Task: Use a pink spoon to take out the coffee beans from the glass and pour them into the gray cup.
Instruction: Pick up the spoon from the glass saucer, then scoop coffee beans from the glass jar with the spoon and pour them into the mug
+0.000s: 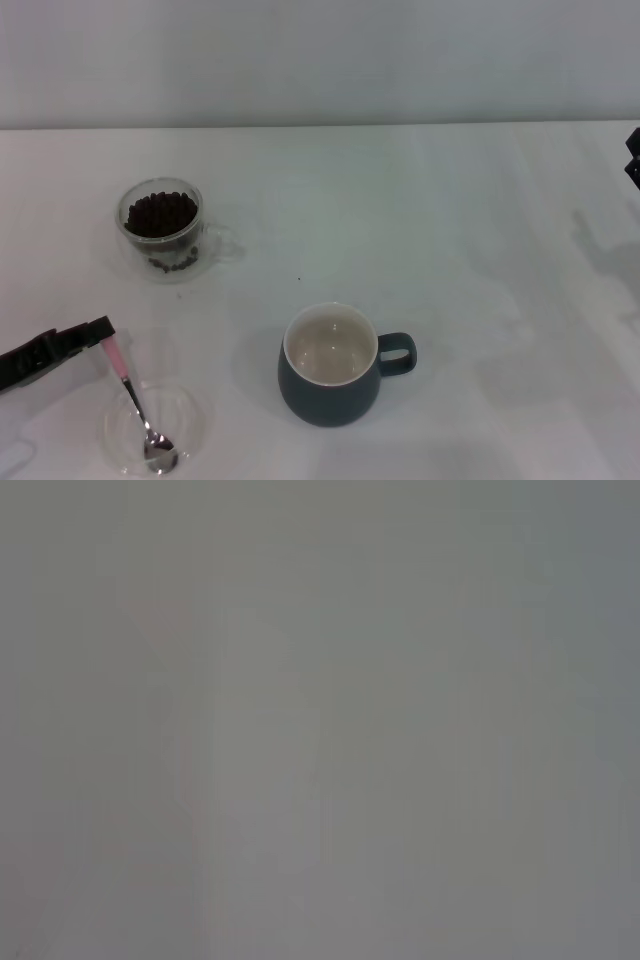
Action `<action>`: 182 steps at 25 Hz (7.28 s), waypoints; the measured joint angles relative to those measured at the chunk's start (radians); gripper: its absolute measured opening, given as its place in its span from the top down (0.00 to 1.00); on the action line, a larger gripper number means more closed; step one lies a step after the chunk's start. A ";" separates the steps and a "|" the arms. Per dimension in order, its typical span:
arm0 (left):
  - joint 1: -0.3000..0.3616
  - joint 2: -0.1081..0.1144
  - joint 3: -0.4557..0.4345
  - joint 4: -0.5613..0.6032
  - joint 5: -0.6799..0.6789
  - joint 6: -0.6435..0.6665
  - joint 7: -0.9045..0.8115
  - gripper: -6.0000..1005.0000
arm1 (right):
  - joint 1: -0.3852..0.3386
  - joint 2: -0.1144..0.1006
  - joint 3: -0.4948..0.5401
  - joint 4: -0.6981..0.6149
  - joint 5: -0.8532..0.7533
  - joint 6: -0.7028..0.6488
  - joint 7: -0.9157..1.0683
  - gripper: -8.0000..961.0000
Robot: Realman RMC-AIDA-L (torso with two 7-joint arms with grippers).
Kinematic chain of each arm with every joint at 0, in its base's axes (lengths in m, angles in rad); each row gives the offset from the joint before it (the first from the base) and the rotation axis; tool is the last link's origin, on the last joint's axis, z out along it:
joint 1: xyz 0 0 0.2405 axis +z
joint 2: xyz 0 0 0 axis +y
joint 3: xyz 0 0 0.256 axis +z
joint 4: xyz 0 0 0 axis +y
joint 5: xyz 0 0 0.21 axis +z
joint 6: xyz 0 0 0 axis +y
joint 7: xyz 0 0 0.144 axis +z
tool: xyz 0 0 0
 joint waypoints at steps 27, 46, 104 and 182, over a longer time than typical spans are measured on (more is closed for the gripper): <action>0.053 0.018 -0.009 0.036 -0.179 -0.204 0.044 0.86 | 0.008 0.000 0.000 0.001 0.000 -0.004 0.001 0.15; 0.094 0.001 -0.011 0.066 -0.745 -0.230 0.213 0.86 | 0.008 0.001 0.000 0.025 -0.001 -0.011 0.003 0.15; -0.164 -0.079 0.031 -0.114 -0.742 0.333 0.246 0.86 | 0.042 0.002 0.066 0.025 0.000 0.042 0.043 0.15; -0.253 -0.084 0.157 -0.125 -0.405 -0.264 0.680 0.86 | 0.109 0.008 0.051 0.018 -0.005 0.053 0.043 0.15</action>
